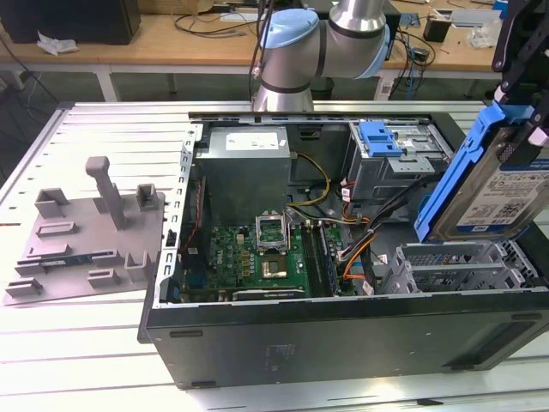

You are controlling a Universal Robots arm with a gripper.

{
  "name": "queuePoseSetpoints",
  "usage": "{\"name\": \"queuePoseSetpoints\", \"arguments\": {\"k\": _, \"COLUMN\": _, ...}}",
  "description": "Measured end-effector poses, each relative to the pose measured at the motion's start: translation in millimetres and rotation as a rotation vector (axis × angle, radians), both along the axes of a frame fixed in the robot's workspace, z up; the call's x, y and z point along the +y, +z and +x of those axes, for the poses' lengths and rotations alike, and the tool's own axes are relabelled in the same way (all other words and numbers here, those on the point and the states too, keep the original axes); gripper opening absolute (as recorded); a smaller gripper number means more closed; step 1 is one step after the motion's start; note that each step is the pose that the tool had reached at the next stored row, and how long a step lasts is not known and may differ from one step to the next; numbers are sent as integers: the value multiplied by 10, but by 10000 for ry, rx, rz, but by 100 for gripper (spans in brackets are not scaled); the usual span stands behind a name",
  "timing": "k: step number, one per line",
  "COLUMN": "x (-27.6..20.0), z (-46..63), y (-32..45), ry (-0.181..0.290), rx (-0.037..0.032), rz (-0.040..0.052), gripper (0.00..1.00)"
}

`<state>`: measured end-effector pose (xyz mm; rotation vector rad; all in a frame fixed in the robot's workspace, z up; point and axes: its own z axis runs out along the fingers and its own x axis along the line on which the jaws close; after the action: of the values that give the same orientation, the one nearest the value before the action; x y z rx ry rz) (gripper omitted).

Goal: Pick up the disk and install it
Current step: 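Insert the disk into the insertion slot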

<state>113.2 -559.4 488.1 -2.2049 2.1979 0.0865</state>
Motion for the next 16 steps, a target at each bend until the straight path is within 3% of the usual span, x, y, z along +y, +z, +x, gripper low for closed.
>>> {"name": "queuePoseSetpoints", "arguments": {"k": 16, "x": 24, "z": 0, "y": -62, "ry": 0, "rx": 0, "rz": 0, "gripper": 37}}
